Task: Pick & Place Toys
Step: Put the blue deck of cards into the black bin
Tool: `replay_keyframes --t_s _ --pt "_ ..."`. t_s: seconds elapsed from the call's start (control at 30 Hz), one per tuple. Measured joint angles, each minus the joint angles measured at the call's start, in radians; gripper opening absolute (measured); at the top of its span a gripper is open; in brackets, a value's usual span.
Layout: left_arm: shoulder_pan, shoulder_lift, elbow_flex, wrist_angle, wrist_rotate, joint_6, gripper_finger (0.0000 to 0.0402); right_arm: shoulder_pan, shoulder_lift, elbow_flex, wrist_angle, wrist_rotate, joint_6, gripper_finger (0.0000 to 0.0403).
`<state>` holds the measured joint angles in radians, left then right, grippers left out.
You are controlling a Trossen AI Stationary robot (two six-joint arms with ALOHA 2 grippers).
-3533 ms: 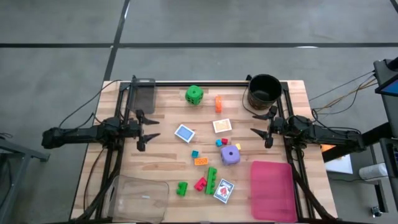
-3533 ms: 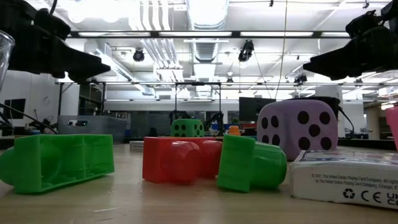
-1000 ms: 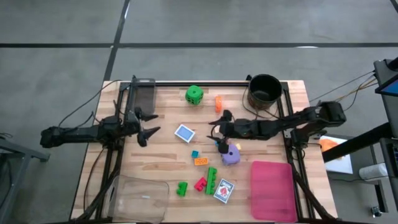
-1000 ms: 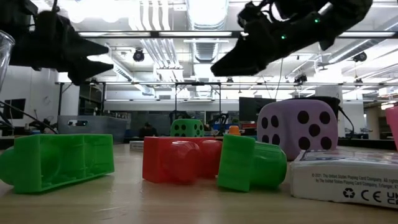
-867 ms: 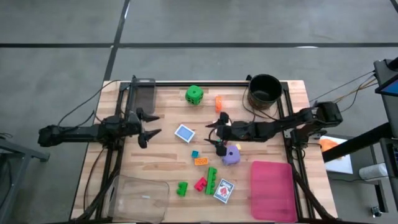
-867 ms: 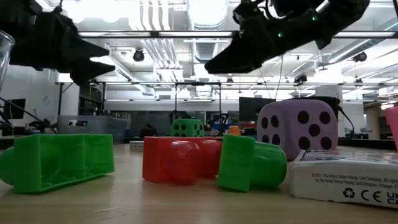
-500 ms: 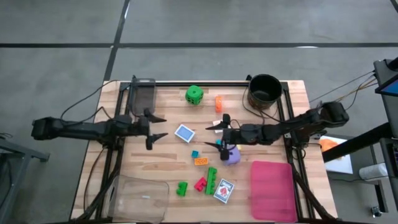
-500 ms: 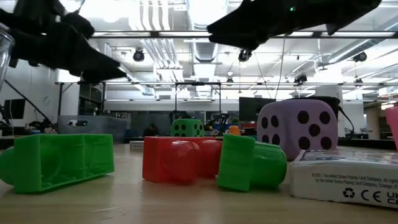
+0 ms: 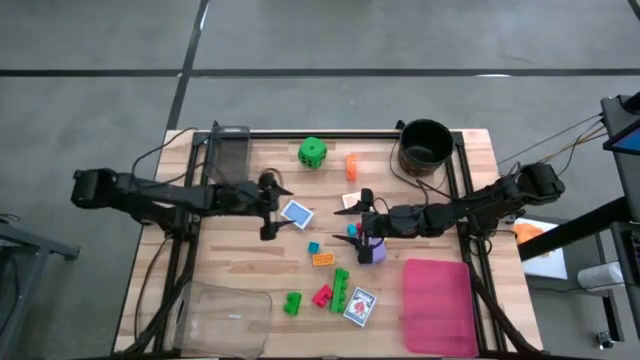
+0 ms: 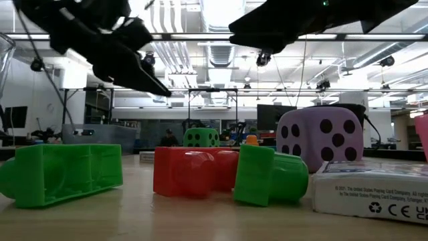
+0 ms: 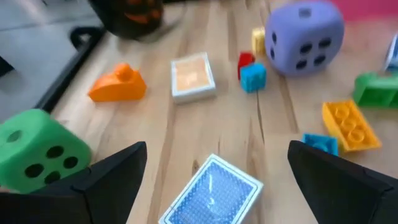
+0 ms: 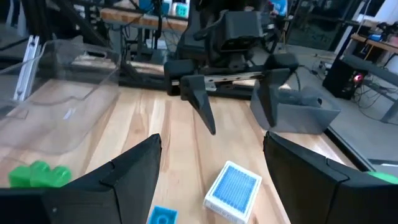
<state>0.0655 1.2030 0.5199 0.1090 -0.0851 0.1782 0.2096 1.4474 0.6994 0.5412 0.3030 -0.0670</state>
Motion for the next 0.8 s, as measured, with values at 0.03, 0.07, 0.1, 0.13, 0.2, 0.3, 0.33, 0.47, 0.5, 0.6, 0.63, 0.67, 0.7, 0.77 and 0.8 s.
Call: replay_keyframes --t_s 0.03,0.07,0.1,0.13,0.2,0.3,0.33,0.47,0.5,0.6,0.63,0.67,0.7,0.77,0.8 --pt "-0.003 0.033 0.034 -0.033 0.000 0.014 0.0393 0.003 -0.004 0.000 -0.019 0.000 0.002 0.0282" --pt "-0.005 0.065 0.070 -0.058 0.000 0.026 0.0396 0.007 -0.012 0.000 -0.045 0.000 0.007 0.0282" --pt "-0.006 0.092 0.100 -0.094 0.000 0.038 0.0398 0.013 -0.017 0.000 -0.064 0.002 0.012 0.0282" --pt "-0.006 0.119 0.129 -0.141 0.000 0.053 0.0398 0.017 -0.022 0.000 -0.081 0.004 0.019 0.0282" --pt "-0.006 0.176 0.191 -0.221 0.000 0.073 0.0398 0.031 -0.041 0.000 -0.140 0.013 0.031 0.0282" --pt "-0.006 0.250 0.260 -0.344 -0.001 0.106 0.0398 0.054 -0.059 -0.001 -0.184 0.026 0.044 0.0282" --pt "-0.006 0.274 0.279 -0.366 -0.001 0.119 0.0398 0.064 -0.065 -0.002 -0.197 0.032 0.045 0.0282" --pt "-0.006 0.364 0.342 -0.445 -0.022 0.169 0.0398 0.096 -0.077 -0.002 -0.210 0.039 0.045 0.0282" --pt "-0.006 0.384 0.355 -0.464 -0.033 0.183 0.0398 0.102 -0.079 -0.002 -0.210 0.040 0.045 0.0282" --pt "-0.006 0.440 0.397 -0.513 -0.065 0.208 0.0398 0.118 -0.085 -0.002 -0.225 0.042 0.045 0.0282" --pt "-0.005 0.458 0.409 -0.534 -0.075 0.215 0.0398 0.121 -0.085 -0.002 -0.224 0.042 0.045 0.0282" --pt "-0.005 0.473 0.421 -0.547 -0.084 0.221 0.0398 0.124 -0.085 -0.002 -0.224 0.042 0.045 0.0282" --pt "-0.004 0.487 0.433 -0.552 -0.093 0.230 0.0398 0.126 -0.085 -0.002 -0.224 0.042 0.045 0.0282" --pt "-0.003 0.512 0.447 -0.559 -0.106 0.256 0.0398 0.129 -0.087 -0.002 -0.228 0.042 0.045 0.0282" --pt "-0.003 0.523 0.453 -0.560 -0.107 0.267 0.0398 0.130 -0.087 -0.002 -0.232 0.042 0.045 0.0282"
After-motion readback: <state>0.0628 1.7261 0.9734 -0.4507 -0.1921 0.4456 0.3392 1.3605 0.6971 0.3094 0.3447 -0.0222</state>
